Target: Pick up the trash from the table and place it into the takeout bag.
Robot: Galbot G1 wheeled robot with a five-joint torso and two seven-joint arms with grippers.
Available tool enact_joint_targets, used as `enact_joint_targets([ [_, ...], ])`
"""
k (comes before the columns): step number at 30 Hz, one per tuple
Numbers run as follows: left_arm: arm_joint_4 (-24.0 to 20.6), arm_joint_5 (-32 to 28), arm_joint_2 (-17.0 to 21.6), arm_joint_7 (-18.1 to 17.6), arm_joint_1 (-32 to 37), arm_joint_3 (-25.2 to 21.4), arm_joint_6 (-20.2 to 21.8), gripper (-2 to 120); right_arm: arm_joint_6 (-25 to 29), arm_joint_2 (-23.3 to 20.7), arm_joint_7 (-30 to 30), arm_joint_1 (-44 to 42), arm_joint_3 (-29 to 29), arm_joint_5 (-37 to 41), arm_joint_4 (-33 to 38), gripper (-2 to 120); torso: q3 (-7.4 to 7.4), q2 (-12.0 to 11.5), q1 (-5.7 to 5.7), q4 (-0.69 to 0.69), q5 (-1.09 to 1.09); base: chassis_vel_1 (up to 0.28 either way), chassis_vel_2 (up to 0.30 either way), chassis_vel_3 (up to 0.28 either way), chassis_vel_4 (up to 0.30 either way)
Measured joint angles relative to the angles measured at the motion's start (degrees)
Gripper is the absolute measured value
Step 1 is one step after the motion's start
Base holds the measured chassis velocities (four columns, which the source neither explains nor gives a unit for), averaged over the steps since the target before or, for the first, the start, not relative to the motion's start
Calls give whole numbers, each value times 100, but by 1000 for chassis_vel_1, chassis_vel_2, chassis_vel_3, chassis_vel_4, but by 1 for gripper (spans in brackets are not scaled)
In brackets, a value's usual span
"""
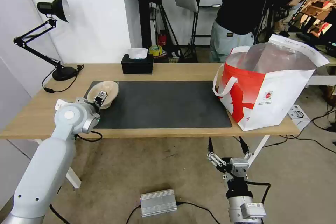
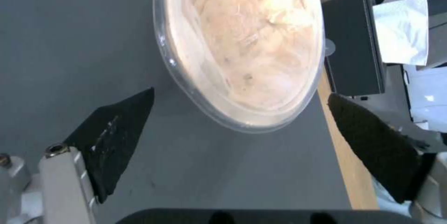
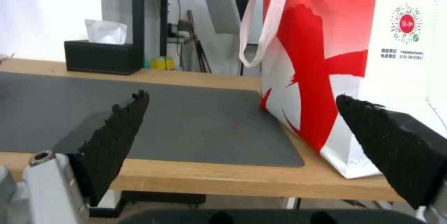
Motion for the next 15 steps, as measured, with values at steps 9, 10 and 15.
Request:
enact_joint_targets([
  [9,282,-6,-7,87,-124,-16,52,100,0,0,0,0,0,0,0,100,0,0,0,0,0,0,0,0,0],
  [10,317,-6,-15,96,-138,-20,55,100,0,0,0,0,0,0,0,100,0,0,0,0,0,0,0,0,0],
  [15,474,3,-68,123,-207,-37,85,100,0,0,0,0,0,0,0,100,0,0,0,0,0,0,0,0,0],
])
